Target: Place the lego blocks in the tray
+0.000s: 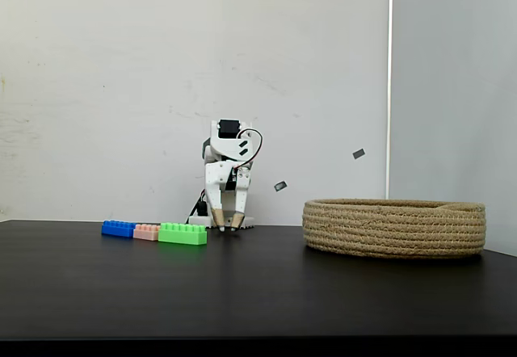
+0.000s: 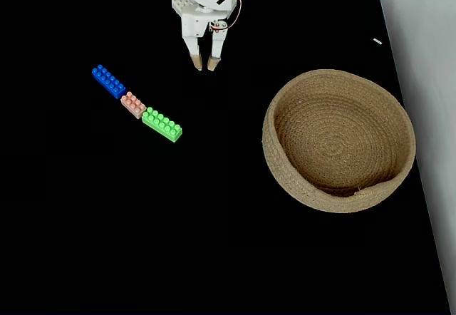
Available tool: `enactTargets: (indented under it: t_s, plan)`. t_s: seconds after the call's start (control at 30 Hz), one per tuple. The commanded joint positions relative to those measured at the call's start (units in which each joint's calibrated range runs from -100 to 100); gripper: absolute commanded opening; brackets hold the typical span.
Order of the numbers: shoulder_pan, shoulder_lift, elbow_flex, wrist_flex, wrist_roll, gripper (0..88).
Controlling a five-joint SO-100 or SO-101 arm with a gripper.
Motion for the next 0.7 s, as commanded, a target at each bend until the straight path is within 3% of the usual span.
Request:
enactTargets:
  t_s: [0.0, 0.67]
  plan:
    - [-2.26, -0.49, 0.8, 0.21, -0.05, 0.0]
    - [-2.34, -0.49, 0.8, 0.3, -0.15, 0.0]
